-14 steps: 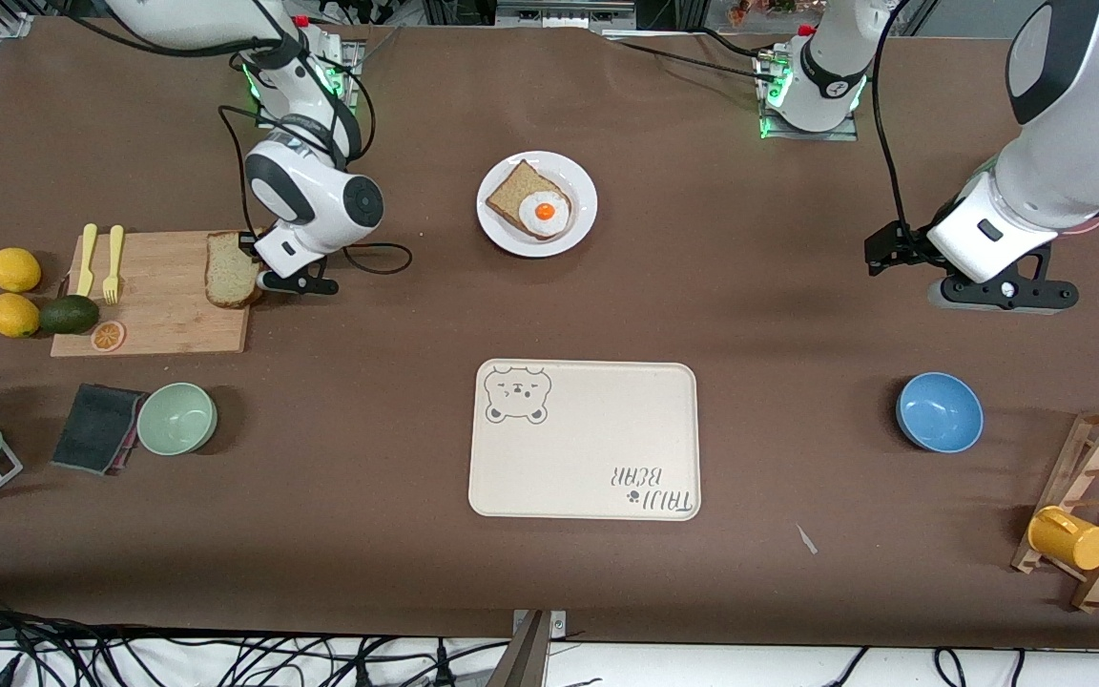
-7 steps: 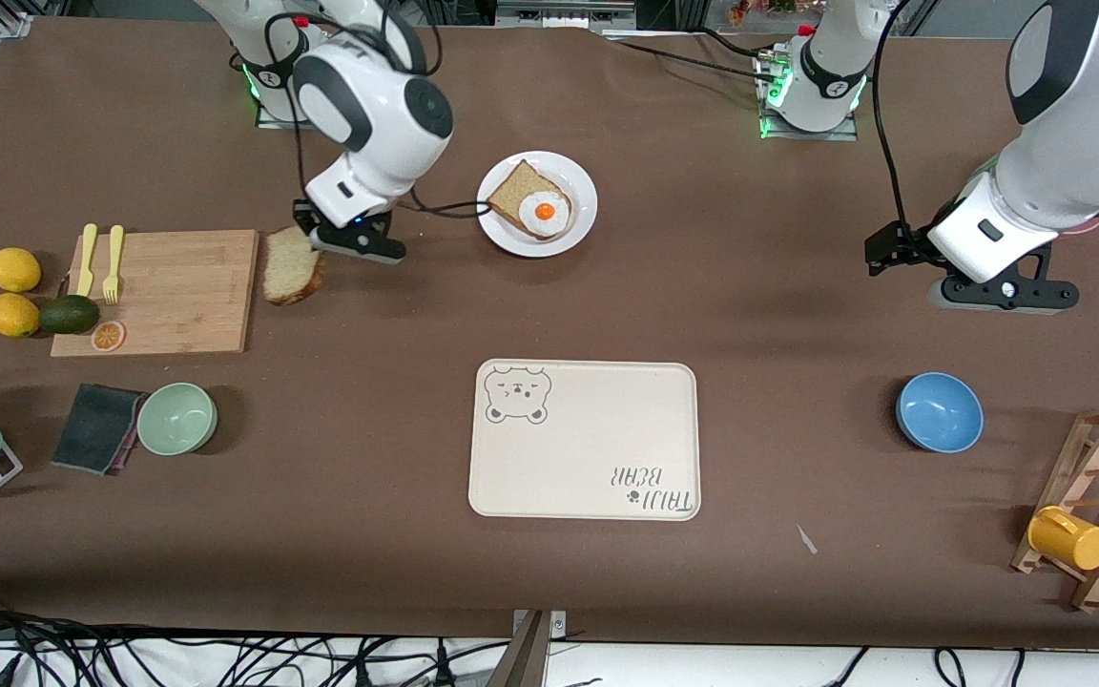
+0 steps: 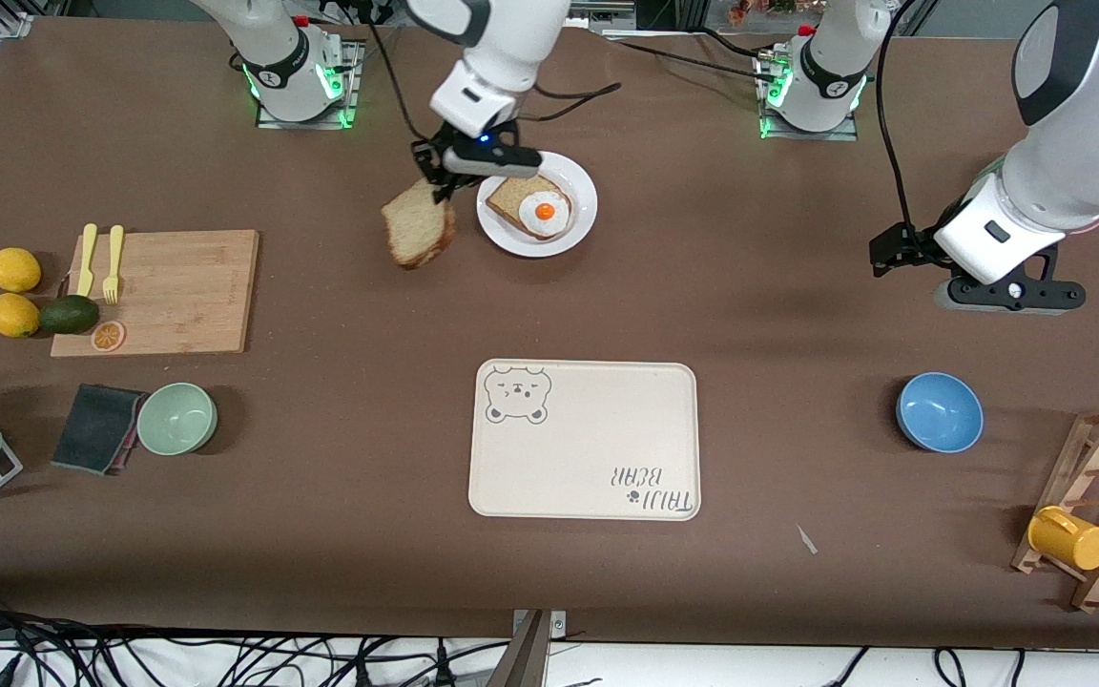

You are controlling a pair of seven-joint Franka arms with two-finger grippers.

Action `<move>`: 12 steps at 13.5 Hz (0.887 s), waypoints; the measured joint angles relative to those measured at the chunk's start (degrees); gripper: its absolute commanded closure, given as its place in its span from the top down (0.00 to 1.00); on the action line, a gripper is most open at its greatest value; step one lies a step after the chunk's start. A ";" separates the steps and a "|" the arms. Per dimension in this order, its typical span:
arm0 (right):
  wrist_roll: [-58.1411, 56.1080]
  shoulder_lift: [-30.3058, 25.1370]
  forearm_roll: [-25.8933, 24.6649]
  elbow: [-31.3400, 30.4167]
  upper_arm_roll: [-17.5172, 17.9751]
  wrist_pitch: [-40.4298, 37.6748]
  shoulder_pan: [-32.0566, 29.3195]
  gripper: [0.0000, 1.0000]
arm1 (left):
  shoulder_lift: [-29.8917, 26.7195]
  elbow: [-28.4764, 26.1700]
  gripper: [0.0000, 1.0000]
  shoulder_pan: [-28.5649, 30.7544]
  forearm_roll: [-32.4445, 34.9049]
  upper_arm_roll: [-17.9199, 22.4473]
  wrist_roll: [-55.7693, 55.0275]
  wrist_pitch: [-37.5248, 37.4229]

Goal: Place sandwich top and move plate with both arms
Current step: 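Carry the bread slice with the right gripper over the egg plate, then lower the bread onto the egg and open the right gripper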

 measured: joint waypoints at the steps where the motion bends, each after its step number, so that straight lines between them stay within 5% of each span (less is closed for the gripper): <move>1: 0.29 1.88 -0.13 0.44 -0.94 0.65 2.75 0.00 | 0.00 0.04 1.00 0.13 0.00 0.00 0.00 0.02; 12: 5.74 16.79 -9.39 3.72 -4.46 5.85 21.81 0.00 | 0.08 0.59 1.00 0.53 0.00 0.00 0.00 0.03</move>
